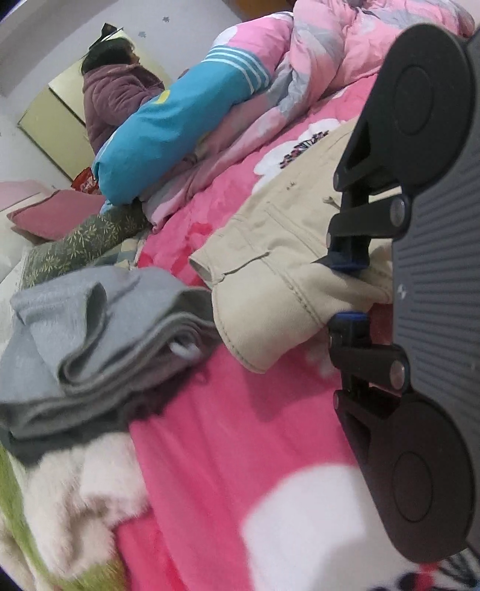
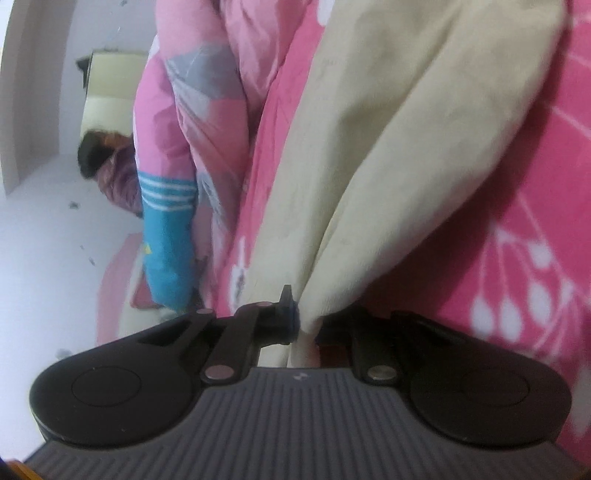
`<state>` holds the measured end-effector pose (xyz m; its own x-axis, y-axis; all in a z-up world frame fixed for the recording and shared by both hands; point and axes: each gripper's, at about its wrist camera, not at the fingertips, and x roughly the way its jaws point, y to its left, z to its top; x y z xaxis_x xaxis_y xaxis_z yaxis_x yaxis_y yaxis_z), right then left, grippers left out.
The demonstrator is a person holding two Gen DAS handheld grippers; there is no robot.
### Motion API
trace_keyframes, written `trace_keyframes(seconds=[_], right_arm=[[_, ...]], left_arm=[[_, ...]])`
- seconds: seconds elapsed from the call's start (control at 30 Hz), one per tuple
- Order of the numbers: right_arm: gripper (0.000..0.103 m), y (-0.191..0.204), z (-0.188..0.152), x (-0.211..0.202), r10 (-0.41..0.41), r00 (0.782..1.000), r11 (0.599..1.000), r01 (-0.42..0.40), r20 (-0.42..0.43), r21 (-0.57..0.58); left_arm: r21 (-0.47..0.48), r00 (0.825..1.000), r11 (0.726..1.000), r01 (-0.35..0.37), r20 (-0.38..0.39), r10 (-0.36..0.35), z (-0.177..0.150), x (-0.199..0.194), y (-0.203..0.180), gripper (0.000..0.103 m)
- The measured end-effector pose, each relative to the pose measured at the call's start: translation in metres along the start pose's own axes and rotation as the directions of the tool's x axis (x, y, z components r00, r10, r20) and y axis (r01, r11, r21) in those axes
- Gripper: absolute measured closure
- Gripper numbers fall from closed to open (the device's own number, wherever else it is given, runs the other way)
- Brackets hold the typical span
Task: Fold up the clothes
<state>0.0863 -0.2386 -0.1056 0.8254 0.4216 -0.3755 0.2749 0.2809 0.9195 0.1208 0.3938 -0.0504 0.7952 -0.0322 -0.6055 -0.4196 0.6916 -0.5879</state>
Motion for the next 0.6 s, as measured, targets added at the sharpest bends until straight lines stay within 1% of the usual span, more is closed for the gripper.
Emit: trace_keyframes(seconds=[0.07,0.1,0.13,0.17,0.2,0.23,0.27,0.3,0.33,0.37,0.43,0.47,0.53,0.57,0.6], right_arm=[[0.092,-0.009,0.002,0.005,-0.026,0.999,0.999,0.027,-0.033,0.027],[0.093,-0.015,0.004,0.007,-0.034,0.998,0.998,0.036,-0.053,0.051],[0.093,-0.020,0.005,0.007,-0.021,0.998,0.996,0.026,-0.065,0.080],[0.090,-0.021,0.005,0.002,-0.008,0.998,0.996,0.014,-0.068,0.091],[0.085,-0.020,0.005,-0.005,-0.015,0.998,0.996,0.020,-0.069,0.084],[0.078,-0.019,0.005,-0.013,-0.020,0.997,0.998,0.025,-0.072,0.065],[0.075,-0.018,0.004,-0.021,-0.016,0.997,0.999,0.020,-0.078,0.047],[0.069,-0.018,0.004,-0.030,-0.010,0.996,0.999,0.013,-0.085,0.031],[0.062,-0.019,0.003,-0.040,-0.005,0.996,1.000,0.006,-0.093,0.011],[0.060,-0.019,0.002,-0.049,-0.002,0.995,1.000,0.001,-0.100,-0.013],[0.053,-0.019,0.000,-0.070,-0.004,0.994,0.997,-0.004,-0.112,-0.072],[0.051,-0.019,0.000,-0.079,-0.010,0.993,0.994,-0.003,-0.117,-0.105],[0.040,-0.015,-0.002,-0.097,-0.025,0.991,0.983,0.001,-0.129,-0.181],[0.037,-0.012,-0.004,-0.105,-0.031,0.991,0.975,0.000,-0.134,-0.223],[0.032,-0.007,-0.006,-0.113,-0.029,0.991,0.962,-0.009,-0.134,-0.272]], left_arm=[[-0.030,1.000,1.000,0.000,-0.010,0.000,-0.003,-0.008,0.014,0.075],[-0.055,1.000,0.998,0.007,-0.015,-0.007,-0.002,-0.007,0.017,0.073],[-0.078,1.000,0.997,0.010,-0.017,-0.012,-0.001,-0.009,0.020,0.070],[-0.093,1.000,0.996,0.006,-0.016,-0.008,-0.001,-0.014,0.021,0.068],[-0.107,1.000,0.994,0.003,-0.015,-0.004,0.000,-0.019,0.023,0.063],[-0.122,1.000,0.993,-0.001,-0.014,-0.001,0.001,-0.024,0.025,0.059],[-0.126,1.000,0.992,-0.011,-0.010,0.009,0.000,-0.030,0.026,0.056],[-0.119,1.000,0.993,-0.025,-0.001,0.025,-0.001,-0.038,0.027,0.051],[-0.113,0.999,0.993,-0.039,0.009,0.040,-0.002,-0.048,0.028,0.051],[-0.108,0.998,0.993,-0.050,0.018,0.053,-0.002,-0.057,0.028,0.051],[-0.099,0.997,0.993,-0.070,0.028,0.073,-0.004,-0.077,0.030,0.050],[-0.093,0.996,0.992,-0.081,0.035,0.085,-0.004,-0.088,0.030,0.050],[-0.073,0.991,0.992,-0.106,0.074,0.111,-0.006,-0.115,0.026,0.050],[-0.056,0.988,0.992,-0.114,0.098,0.119,-0.006,-0.129,0.021,0.049],[-0.035,0.985,0.992,-0.118,0.125,0.121,-0.007,-0.143,0.016,0.046]])
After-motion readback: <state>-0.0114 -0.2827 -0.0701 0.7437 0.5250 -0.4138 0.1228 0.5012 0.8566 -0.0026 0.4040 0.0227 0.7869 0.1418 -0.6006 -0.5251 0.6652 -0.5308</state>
